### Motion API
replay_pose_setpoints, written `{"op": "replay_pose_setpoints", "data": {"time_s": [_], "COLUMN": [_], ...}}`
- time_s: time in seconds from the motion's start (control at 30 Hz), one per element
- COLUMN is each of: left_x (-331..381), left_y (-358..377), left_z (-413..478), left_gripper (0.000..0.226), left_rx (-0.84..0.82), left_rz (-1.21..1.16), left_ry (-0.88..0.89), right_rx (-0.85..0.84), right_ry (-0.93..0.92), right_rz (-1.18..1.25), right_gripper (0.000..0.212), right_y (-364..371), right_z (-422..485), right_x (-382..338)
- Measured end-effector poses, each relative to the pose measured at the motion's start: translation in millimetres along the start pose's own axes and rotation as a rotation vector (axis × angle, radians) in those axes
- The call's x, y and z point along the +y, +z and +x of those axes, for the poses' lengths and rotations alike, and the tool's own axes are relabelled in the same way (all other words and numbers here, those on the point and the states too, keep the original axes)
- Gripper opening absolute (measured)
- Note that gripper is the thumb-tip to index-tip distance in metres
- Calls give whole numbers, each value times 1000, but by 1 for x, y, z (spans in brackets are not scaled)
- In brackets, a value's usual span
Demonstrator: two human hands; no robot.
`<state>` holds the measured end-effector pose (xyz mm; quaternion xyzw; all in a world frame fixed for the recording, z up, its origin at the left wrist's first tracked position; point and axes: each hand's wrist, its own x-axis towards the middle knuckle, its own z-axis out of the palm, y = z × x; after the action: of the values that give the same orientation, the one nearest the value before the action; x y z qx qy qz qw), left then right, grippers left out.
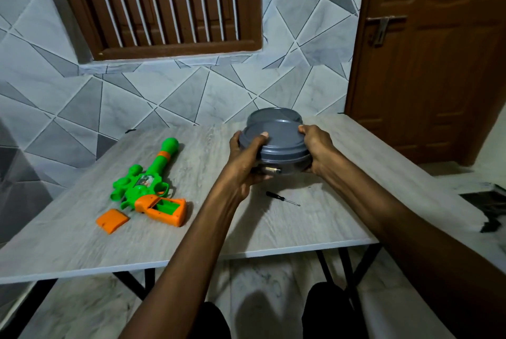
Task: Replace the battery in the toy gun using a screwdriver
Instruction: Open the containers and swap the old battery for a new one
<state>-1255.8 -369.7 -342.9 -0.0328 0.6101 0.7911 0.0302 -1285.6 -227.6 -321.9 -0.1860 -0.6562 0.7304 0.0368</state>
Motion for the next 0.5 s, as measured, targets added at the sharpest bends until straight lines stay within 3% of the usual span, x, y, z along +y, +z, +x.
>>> {"op": "replay_pose_setpoints", "data": {"time_s": [0.17, 0.27, 0.5], "left_x": [-1, -3, -14], "left_y": [13, 20, 45], "left_z": [8, 15, 37], "left_gripper": [53, 53, 55], "left_rx": [-28, -66, -70], "left_rz": [18, 31, 12], "left_ry": [-23, -45, -102], "right_rx": [20, -63, -166], "right_ry": [-18, 26, -62], "right_rz": [-33, -63, -486], "right_gripper": [29, 26, 45], "right_y": [-18, -37, -97], "right_z": [5, 8, 23], "right_x": [-2, -2, -14]}}
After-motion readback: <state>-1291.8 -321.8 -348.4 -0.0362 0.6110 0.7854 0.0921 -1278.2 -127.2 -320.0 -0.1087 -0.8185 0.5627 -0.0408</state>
